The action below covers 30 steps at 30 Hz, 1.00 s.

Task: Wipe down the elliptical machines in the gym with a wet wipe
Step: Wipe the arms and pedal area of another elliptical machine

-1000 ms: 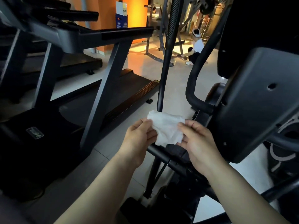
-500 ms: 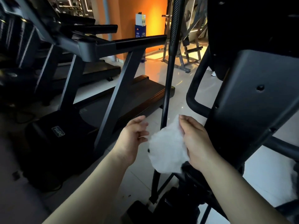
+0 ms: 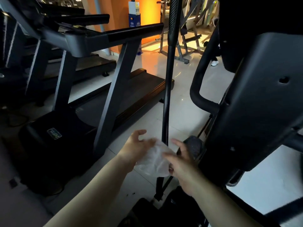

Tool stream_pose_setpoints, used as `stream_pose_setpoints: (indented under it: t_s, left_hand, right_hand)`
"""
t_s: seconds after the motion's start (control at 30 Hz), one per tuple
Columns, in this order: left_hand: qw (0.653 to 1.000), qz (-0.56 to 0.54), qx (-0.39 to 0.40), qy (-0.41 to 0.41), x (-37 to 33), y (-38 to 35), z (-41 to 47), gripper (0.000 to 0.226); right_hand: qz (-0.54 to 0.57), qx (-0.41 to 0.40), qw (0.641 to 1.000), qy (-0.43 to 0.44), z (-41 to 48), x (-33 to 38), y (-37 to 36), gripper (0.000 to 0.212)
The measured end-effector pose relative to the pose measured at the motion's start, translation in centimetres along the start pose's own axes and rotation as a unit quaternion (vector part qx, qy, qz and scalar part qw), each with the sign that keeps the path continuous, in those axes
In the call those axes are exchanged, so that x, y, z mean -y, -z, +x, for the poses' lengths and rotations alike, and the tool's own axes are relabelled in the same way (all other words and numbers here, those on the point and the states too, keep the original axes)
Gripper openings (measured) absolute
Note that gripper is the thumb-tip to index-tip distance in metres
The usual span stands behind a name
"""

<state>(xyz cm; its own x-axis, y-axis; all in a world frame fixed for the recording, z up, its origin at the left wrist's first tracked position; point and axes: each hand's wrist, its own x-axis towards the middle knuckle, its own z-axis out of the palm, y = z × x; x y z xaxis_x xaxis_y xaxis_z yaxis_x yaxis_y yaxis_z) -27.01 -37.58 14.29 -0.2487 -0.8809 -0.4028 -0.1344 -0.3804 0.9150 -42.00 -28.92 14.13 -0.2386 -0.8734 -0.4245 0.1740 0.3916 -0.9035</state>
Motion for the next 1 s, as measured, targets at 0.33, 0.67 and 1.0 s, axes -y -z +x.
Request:
stream_pose_setpoints:
  t_s: [0.33,0.67,1.0]
  left_hand:
    - [0.916,0.355,0.187,-0.020,2.0,4.2,6.2,0.019]
    - [0.907,0.381,0.141,-0.113,4.8,0.0,11.5,0.021]
    - [0.911,0.343,0.139,-0.181,6.2,-0.2,13.0,0.024]
  right_hand:
    - [-0.226,-0.143,0.961,0.069,3.5,-4.4,-2.6,0.040]
    - [-0.449,-0.318,0.828,0.106,6.1,-8.5,-4.7,0.054]
    - [-0.627,-0.299,0.719,-0.016,6.4,-11.0,-5.2,0.069]
